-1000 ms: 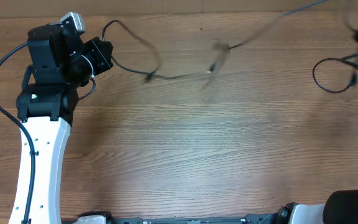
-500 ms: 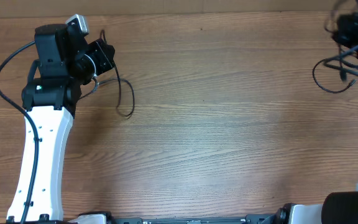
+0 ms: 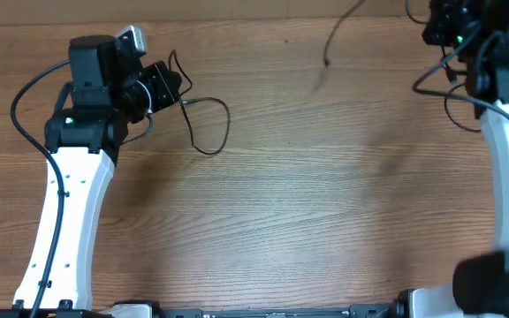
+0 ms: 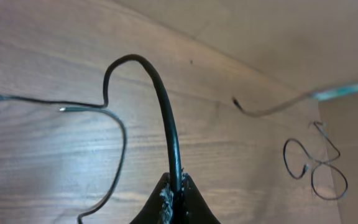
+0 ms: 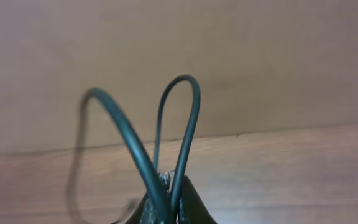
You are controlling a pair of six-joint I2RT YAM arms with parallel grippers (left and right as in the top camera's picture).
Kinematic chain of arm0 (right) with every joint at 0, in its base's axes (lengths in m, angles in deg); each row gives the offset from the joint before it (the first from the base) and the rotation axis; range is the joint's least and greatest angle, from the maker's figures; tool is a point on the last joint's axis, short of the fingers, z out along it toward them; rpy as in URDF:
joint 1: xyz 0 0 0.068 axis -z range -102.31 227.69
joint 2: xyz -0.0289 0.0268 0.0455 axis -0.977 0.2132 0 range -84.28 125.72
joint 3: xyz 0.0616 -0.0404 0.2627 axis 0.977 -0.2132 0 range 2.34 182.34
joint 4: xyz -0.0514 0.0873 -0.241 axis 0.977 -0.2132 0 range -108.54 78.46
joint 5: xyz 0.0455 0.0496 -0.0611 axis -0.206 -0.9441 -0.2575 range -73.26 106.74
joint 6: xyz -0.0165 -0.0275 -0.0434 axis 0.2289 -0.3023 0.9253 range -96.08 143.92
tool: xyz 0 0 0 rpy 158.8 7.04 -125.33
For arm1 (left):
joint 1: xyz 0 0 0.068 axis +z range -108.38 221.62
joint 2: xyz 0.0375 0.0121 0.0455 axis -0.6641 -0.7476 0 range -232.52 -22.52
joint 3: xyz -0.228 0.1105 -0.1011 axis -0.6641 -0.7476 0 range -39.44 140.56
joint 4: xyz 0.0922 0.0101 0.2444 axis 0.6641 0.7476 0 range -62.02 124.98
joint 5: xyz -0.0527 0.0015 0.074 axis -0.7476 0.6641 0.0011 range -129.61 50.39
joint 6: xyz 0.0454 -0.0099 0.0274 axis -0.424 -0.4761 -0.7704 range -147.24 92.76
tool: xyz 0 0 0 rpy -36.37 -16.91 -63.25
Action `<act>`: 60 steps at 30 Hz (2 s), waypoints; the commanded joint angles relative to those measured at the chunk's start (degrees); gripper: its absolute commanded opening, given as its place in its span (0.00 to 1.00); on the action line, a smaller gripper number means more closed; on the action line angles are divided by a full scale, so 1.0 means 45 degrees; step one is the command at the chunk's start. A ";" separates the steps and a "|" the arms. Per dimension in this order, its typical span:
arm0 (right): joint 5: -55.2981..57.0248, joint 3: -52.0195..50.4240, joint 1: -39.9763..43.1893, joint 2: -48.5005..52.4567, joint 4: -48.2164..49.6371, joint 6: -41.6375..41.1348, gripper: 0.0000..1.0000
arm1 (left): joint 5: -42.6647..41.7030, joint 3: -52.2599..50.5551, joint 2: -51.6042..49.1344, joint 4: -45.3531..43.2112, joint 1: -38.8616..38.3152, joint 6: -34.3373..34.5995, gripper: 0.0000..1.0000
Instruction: Untangle cables
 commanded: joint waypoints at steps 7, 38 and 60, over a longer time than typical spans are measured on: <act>0.3813 0.0189 0.0068 0.2123 0.2341 0.4250 0.04 | -0.0141 0.0325 -0.0044 0.0282 -0.0146 -0.0282 0.04; 0.3429 0.2234 0.0044 0.1894 -0.3555 -0.0704 1.00 | 0.0291 0.0325 -0.0884 -0.0228 -0.3031 -0.0296 0.04; -0.2225 0.1865 -0.0097 -0.0554 -1.1307 -0.2453 1.00 | 0.0000 0.0374 -0.3371 -0.0471 -0.5600 -0.0957 0.65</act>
